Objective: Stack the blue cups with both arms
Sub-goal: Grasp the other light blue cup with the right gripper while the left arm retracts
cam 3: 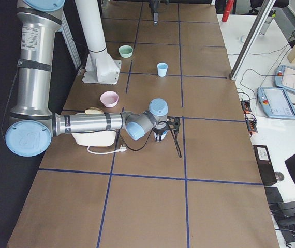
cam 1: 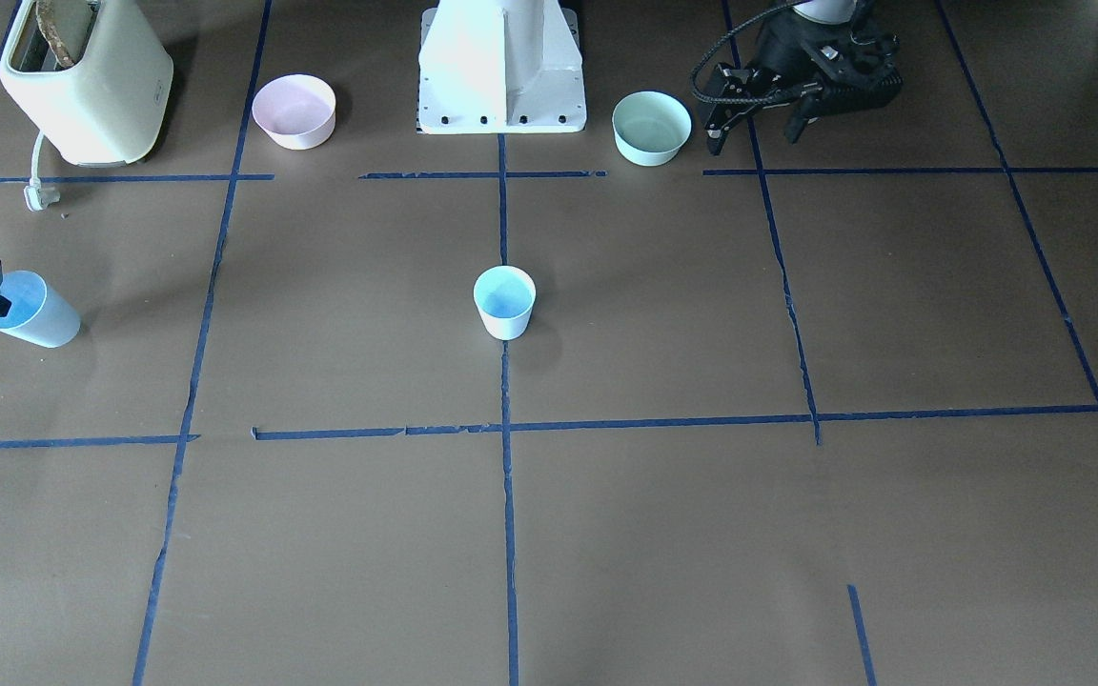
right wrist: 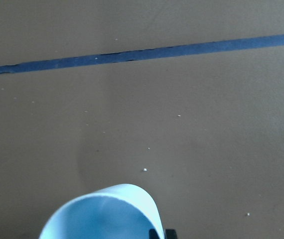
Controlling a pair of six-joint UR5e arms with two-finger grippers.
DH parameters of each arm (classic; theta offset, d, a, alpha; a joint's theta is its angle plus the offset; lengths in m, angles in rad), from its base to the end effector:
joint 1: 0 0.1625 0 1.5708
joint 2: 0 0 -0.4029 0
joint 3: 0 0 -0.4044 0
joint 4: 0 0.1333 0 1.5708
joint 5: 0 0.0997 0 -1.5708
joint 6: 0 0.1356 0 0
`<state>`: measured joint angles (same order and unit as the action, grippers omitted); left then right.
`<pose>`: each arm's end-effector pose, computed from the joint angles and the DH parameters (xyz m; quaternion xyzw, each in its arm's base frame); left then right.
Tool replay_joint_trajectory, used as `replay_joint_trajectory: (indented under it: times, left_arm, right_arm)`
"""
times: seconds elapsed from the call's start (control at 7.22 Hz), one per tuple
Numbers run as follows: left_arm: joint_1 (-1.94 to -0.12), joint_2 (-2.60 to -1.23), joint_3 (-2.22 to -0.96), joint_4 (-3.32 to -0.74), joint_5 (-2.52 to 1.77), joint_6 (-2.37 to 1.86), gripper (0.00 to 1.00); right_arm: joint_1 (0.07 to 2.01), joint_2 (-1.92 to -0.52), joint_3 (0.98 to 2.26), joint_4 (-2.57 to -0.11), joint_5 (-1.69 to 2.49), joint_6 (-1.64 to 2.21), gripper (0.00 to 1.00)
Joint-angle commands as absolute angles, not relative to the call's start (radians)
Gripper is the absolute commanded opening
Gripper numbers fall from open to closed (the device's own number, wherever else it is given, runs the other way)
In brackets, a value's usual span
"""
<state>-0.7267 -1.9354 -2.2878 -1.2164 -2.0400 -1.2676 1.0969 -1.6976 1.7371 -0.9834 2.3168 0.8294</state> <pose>0.3173 -0.3784 0.2060 -0.0187 0.4080 -0.1102 0.9061 -0.1879 -0.4569 0.5684 0.0181 -0.4498 0.0460 0.8918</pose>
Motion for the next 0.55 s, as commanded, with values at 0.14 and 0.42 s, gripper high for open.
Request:
replay_joint_trajectory:
  times: [0.14,0.42]
  left_arm:
    - [-0.776,-1.87,-2.29,-1.216,-2.042,-1.133,1.0]
    - [-0.831,-1.781,-2.284,-1.218,-2.043,-0.928,1.0]
  right_arm:
    - [1.137,-1.553,1.915,-1.267,2.373,0.882,0.0]
    - [1.05,-1.328,1.956,-1.476,2.344,1.012,0.0]
